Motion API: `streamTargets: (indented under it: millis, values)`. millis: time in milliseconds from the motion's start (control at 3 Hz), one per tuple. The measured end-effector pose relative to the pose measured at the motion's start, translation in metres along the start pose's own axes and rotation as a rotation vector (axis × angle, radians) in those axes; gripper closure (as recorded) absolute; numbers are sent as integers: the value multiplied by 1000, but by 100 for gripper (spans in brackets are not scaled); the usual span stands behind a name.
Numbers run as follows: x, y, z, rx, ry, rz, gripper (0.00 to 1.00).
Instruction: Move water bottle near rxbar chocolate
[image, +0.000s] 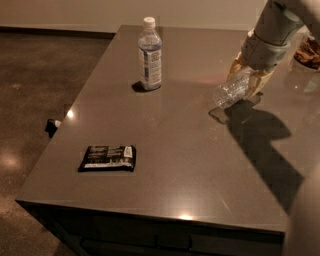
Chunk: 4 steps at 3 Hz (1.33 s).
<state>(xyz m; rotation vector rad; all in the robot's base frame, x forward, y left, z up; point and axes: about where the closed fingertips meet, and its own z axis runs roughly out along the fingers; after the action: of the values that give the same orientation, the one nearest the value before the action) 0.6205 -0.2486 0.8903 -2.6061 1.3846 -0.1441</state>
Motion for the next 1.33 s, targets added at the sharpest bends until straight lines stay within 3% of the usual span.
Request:
streamTargets:
  millis: [667,1000,1333]
  values:
    - [-81,21,-14,0,-6,-29,100]
    - [-134,19,-10,9,14,20,100]
    - [-162,12,-6,17,30,86,100]
